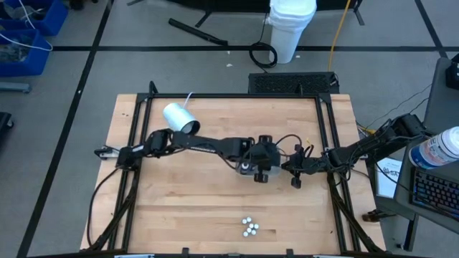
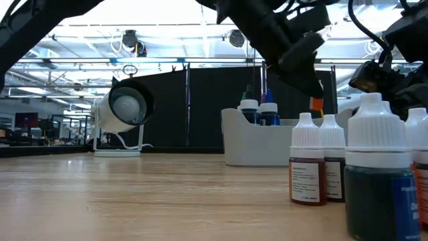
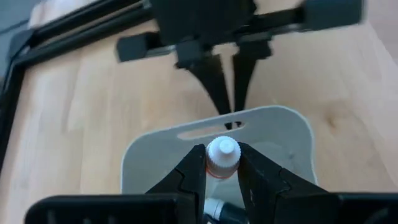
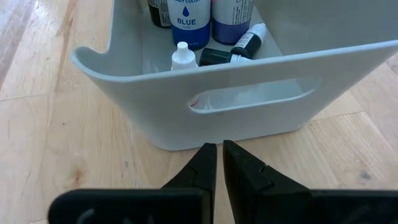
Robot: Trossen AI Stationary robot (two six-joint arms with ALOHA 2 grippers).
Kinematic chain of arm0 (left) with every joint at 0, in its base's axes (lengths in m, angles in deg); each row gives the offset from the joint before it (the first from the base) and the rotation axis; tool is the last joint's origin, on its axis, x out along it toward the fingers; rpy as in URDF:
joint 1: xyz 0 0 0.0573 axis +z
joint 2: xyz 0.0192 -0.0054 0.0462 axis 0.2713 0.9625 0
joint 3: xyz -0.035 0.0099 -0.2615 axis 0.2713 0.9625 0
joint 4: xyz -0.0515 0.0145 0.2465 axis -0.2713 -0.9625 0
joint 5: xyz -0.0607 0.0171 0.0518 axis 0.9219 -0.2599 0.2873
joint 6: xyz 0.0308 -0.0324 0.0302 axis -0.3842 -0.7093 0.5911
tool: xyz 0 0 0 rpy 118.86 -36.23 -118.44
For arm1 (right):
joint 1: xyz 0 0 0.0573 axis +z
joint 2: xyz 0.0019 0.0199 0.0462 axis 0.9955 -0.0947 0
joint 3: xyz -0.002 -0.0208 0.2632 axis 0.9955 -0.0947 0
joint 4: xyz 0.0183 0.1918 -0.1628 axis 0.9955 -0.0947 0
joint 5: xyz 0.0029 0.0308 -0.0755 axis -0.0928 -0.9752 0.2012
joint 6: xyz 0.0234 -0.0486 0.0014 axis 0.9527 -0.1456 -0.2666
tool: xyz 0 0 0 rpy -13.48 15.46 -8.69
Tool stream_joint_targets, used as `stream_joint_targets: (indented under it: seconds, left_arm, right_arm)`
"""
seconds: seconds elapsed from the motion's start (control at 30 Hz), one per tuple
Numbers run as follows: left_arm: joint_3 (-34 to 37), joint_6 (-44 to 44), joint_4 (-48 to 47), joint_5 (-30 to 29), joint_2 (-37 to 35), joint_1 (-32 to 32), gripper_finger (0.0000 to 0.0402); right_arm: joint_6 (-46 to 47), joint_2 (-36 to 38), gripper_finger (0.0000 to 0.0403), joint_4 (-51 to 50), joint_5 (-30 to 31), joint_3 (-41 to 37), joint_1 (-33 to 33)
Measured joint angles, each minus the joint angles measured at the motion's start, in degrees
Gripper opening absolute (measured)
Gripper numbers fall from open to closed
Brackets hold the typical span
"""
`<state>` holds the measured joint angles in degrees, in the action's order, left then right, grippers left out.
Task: Pick & Place food coloring
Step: Put the small yellow food coloring bottle into the gray bin
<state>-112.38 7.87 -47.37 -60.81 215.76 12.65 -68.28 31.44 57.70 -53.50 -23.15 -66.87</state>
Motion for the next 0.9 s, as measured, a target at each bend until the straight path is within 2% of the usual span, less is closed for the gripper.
stream_joint_targets:
  seconds: [0.13,0.23,0.47,0.73,0.9]
  left_arm:
    - [0.0,7.87,-0.04,5.46,0.0,1.27,0.0076]
    - [0.01,9.76,-1.55,6.17,0.0,1.82,0.0077]
    - [0.02,9.45,-2.39,6.35,0.32,2.34,0.0076]
    - [0.09,3.86,-4.13,5.43,2.23,1.83,0.0076]
    - [0.09,3.48,-3.72,4.26,2.23,0.92,0.0076]
  right_arm:
    - [-0.02,0.0,0.0022,0.0,0.0,0.0,0.0]
    - [-0.02,0.0,0.0022,0.0,0.0,0.0,0.0]
    - [-0.02,0.0,0.0022,0.0,0.04,0.0,0.0]
    - [-0.53,0.0,0.0022,1.44,0.13,0.0,-0.04]
    - [-1.81,-0.01,0.0022,2.6,0.23,0.0,-0.04]
